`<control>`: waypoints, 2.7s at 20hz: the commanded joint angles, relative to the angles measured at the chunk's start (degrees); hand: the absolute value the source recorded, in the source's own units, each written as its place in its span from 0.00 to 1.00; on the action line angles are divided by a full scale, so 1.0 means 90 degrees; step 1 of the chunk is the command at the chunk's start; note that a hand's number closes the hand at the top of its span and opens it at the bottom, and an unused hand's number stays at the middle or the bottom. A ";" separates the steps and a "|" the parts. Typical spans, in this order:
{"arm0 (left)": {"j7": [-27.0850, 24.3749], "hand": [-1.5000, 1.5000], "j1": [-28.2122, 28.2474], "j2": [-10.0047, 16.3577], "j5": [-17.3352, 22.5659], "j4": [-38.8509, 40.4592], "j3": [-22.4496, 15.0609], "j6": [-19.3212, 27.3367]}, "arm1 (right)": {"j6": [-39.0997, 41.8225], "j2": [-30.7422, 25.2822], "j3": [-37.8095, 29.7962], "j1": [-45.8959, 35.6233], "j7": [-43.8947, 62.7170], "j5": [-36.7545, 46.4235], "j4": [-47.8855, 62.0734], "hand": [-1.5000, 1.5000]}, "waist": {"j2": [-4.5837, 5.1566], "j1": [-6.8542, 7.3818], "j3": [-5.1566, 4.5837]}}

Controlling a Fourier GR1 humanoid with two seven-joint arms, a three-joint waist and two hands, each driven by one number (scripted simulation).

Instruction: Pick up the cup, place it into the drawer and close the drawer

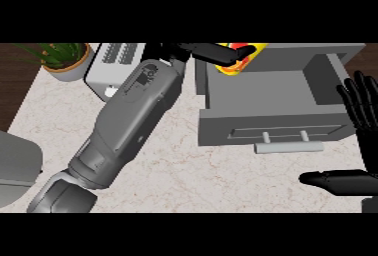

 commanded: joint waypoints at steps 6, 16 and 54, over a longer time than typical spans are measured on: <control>-0.0350 1.00 -0.0298 -0.0001 0.1070 0.0952 -0.1240 0.0243 | 0.0077 -0.0025 -0.0057 -0.0072 -0.0132 -0.0033 0.0175 0.00 | 0.0028 -0.0131 0.0003; 0.0254 0.00 -0.0349 -0.0001 0.1449 0.1078 -0.2872 0.0963 | 0.0029 0.0153 0.0274 -0.0193 -0.0264 0.0232 0.0341 0.00 | 0.0054 -0.0253 0.0007; 0.0505 0.00 0.0794 0.1528 0.2120 -0.1495 -0.2199 0.1406 | 0.0887 -0.0649 0.0884 0.0404 0.0642 0.1498 -0.0803 1.00 | -0.0090 0.0376 -0.0005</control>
